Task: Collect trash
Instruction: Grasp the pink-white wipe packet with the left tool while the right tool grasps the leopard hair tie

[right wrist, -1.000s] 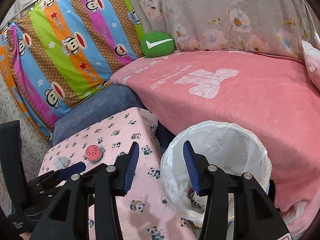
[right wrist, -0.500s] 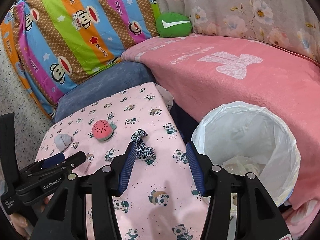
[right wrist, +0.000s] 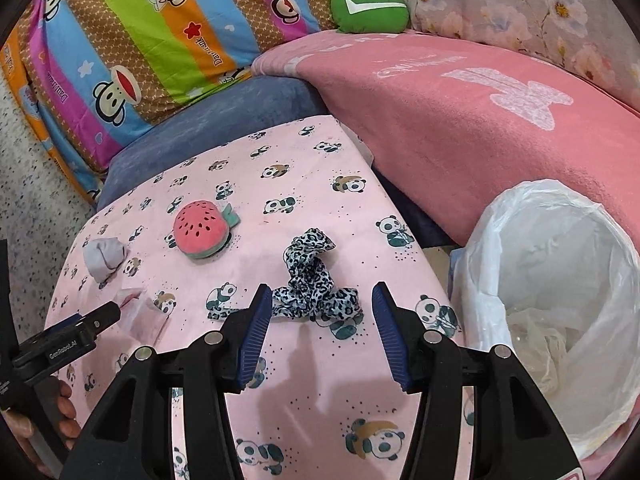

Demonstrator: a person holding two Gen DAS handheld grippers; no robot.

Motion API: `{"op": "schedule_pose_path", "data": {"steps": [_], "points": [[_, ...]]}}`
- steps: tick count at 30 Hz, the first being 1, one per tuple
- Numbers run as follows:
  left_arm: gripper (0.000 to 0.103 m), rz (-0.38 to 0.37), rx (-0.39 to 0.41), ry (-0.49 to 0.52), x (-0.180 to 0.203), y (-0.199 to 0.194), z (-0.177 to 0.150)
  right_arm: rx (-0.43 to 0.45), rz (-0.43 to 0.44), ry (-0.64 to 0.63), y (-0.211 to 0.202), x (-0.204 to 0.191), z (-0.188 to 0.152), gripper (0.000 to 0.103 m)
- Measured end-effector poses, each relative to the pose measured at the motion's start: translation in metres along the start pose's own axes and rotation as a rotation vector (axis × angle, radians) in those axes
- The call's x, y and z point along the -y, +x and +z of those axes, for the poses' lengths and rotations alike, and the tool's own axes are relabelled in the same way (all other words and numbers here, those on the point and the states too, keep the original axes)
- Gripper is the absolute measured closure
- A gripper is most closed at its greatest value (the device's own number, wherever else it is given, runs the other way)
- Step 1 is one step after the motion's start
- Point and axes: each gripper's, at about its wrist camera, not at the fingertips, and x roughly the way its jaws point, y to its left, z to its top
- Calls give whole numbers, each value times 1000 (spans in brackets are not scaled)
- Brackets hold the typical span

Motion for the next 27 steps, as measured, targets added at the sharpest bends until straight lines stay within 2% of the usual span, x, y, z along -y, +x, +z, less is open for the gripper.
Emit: {"op": "schedule_pose_path", "data": {"steps": [5,7,10,12,13,15,18,27], "points": [[13,-15,-27,-25,-9,19,5,-27,-14,-12,25,-8,5,52],[19,-34,-31,-34,-10,24,6,-34,-18,-13,33,-10,5,52],[39,-50,-28,-17,-7,27,7,-49,-18,-11,43,-11,4,52],[66,-64,-27,-1,-3,26,8,-61,-9,-6,48,-12,2,61],[70,-77,-31,-3,-2,26,9,-70,-4,-6,51,-13,0,65],[87,-99,-34,-6,1,25,10,-83,6,-10,54,-15,-3,77],[93,-110,-28,11,10,20,10,-87,14,-21,54,-18,-6,87],[97,-175,31,90,60,-16,13,-26,47,1,16,-9,-2,89]]}}
